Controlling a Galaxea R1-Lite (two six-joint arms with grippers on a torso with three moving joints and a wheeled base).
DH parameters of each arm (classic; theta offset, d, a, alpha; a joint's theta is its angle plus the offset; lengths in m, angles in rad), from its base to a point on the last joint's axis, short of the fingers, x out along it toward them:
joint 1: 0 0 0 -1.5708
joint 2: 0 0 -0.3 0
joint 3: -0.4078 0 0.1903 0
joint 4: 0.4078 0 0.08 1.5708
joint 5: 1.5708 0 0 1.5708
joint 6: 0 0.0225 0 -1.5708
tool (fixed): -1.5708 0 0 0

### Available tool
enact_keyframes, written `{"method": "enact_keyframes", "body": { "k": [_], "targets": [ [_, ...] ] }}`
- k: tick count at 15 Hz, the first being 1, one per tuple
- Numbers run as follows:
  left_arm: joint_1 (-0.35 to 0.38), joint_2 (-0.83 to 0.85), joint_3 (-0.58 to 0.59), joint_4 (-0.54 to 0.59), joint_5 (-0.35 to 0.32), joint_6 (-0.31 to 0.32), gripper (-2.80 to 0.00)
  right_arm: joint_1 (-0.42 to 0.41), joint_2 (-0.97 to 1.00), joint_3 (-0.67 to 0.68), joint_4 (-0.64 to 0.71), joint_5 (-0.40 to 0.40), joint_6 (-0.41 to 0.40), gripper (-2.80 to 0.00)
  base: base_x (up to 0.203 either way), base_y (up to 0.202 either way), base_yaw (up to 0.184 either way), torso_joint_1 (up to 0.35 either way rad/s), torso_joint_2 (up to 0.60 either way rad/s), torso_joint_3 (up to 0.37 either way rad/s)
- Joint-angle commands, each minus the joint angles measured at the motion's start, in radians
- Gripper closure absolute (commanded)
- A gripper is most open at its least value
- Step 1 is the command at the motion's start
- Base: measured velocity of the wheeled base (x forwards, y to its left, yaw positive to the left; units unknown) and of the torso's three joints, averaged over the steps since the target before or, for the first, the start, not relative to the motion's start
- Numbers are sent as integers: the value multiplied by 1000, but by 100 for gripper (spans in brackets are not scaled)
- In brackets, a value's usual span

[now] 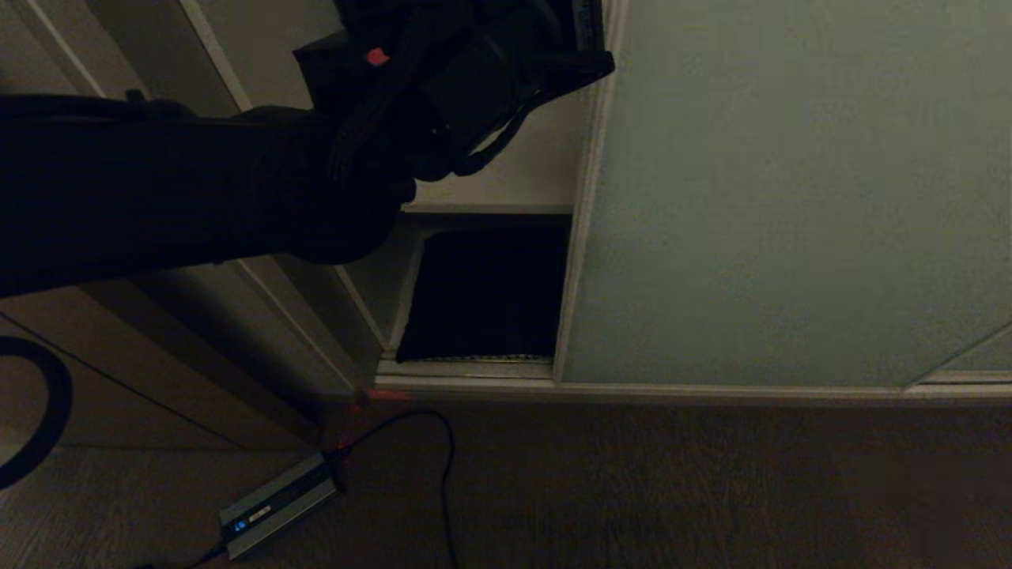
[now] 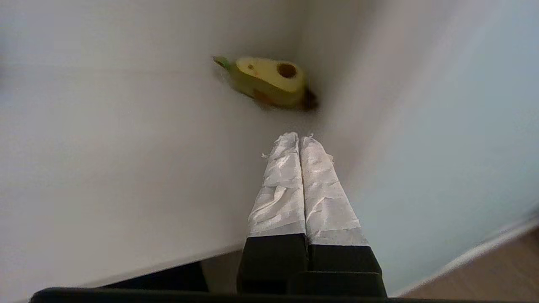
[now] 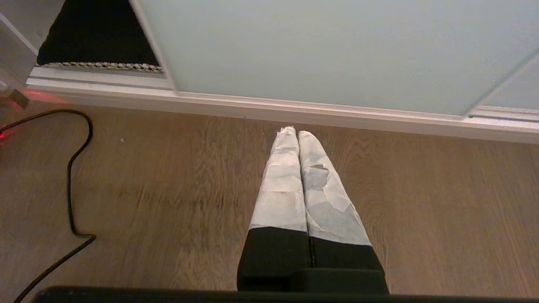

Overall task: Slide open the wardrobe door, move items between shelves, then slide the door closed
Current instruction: Open the door

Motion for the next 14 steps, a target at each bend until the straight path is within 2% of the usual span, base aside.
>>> {"method": "enact_keyframes", "body": {
  "k": [1,3,6,9,11,14],
  "targets": [
    [13,-57,2,6,5,3,0,0,1,3,0,1,-1,0,0,0,0,0,0,0],
    [87,-149,21,99,5,8,0,0,2,3,0,1,-1,0,0,0,0,0,0,0],
    [244,-300,170,302,1,9,0,0,1,3,0,1,-1,0,0,0,0,0,0,0],
    [433,-486,493,399,-24,13,0,0,2,3,0,1,-1,0,0,0,0,0,0,0],
    [525,-673,718,427,-35,31,0,0,0,3,0,1,-1,0,0,0,0,0,0,0],
    [625,-964,1013,451,-38,42,0,0,0,3,0,1,-1,0,0,0,0,0,0,0]
  ]
}}
